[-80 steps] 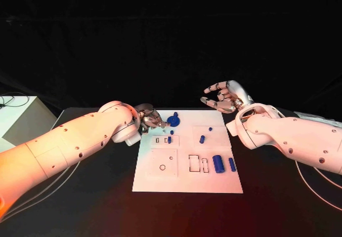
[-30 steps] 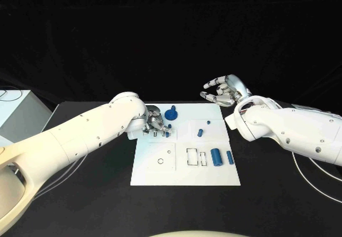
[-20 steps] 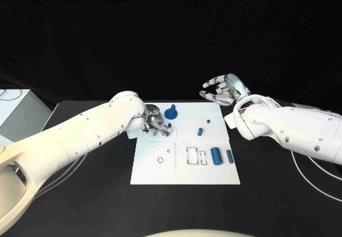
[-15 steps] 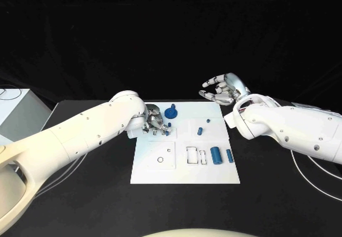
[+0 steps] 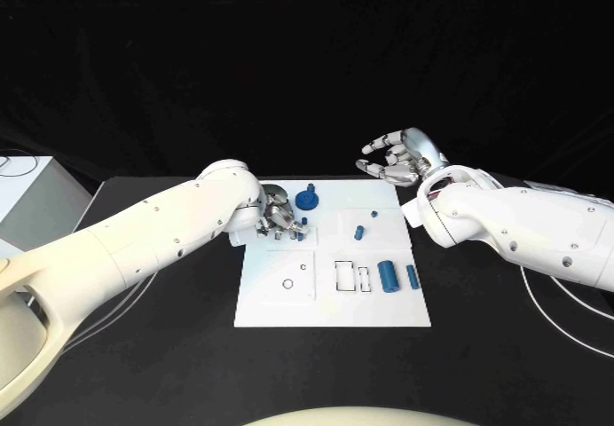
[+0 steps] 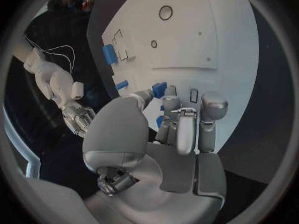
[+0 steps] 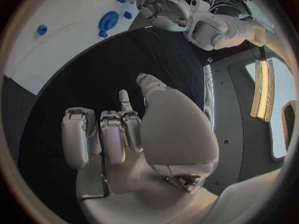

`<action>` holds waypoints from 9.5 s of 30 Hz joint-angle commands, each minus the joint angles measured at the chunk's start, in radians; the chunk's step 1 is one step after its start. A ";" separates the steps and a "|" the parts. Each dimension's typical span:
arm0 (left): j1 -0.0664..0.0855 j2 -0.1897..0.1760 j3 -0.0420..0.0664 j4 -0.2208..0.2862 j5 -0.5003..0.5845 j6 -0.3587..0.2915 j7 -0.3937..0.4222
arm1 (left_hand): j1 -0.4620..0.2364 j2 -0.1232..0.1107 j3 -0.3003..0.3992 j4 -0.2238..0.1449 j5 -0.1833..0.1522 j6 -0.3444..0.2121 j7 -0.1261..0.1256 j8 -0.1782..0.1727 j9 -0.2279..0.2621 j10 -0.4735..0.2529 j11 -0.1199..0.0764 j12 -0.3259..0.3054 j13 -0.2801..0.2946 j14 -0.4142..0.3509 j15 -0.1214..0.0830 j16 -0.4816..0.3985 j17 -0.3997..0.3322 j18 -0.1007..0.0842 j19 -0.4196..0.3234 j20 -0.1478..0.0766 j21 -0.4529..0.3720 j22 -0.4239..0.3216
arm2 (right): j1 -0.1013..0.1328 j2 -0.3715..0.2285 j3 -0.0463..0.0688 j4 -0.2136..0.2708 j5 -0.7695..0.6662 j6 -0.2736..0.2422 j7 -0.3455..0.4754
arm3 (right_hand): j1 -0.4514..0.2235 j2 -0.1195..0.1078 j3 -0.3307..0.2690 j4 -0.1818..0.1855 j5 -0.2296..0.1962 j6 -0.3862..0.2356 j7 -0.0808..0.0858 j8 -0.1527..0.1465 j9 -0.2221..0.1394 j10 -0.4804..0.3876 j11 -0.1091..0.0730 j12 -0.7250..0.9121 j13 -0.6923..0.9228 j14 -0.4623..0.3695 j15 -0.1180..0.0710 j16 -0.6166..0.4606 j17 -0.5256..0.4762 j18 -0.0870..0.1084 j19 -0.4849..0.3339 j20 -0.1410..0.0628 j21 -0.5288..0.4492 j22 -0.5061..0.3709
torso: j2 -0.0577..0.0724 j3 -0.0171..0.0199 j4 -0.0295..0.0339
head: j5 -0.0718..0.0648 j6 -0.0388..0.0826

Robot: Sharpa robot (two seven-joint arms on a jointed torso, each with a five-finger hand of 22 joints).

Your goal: Assemble the parts on the task board

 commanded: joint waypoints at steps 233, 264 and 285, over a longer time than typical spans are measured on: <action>-0.011 -0.024 -0.049 0.039 -0.077 -0.086 0.007 | -0.090 -0.105 0.006 0.002 0.158 0.099 -0.051 -0.034 0.270 0.110 -0.054 0.010 0.044 0.095 -0.051 0.051 0.232 -0.030 0.054 -0.036 0.070 0.103 | -0.008 -0.017 0.000 0.010 0.001 0.011 0.010 | -0.004 0.002 0.019 0.003 0.003 -0.010 0.006 0.007 0.000 0.020 0.002 -0.007 0.188 0.104 0.001 0.004 0.263 -0.010 0.054 0.003 -0.011 0.136 | 0.002 0.0020 -0.0009 | 0.009 -0.047; -0.010 -0.098 0.052 0.133 -0.091 -0.105 0.006 | -0.138 -0.042 -0.167 0.005 -0.135 0.079 -0.043 -0.059 0.296 0.094 -0.046 0.012 0.039 0.088 -0.045 0.039 0.212 -0.029 0.053 -0.032 0.067 0.103 | -0.009 -0.024 0.000 0.010 -0.001 0.003 0.013 | -0.010 0.002 0.019 0.005 0.003 -0.011 0.006 0.007 0.000 0.019 0.003 -0.008 0.187 0.104 0.002 0.004 0.263 -0.010 0.054 0.003 -0.012 0.135 | 0.002 0.0024 0.0000 | 0.009 -0.035; 0.026 -0.043 0.126 -0.055 -0.113 -0.164 0.029 | -0.047 0.000 -0.181 0.006 -0.133 0.008 -0.003 -0.128 0.268 -0.017 -0.010 -0.058 -0.069 0.060 -0.013 0.003 0.148 -0.011 -0.011 -0.003 0.017 0.019 | -0.009 -0.030 0.001 0.018 0.002 0.002 0.014 | -0.013 0.002 0.019 0.005 0.003 -0.012 0.006 0.007 0.000 0.019 0.003 -0.008 0.187 0.104 0.002 0.004 0.263 -0.010 0.054 0.003 -0.012 0.135 | 0.014 -0.0018 -0.0049 | 0.013 0.003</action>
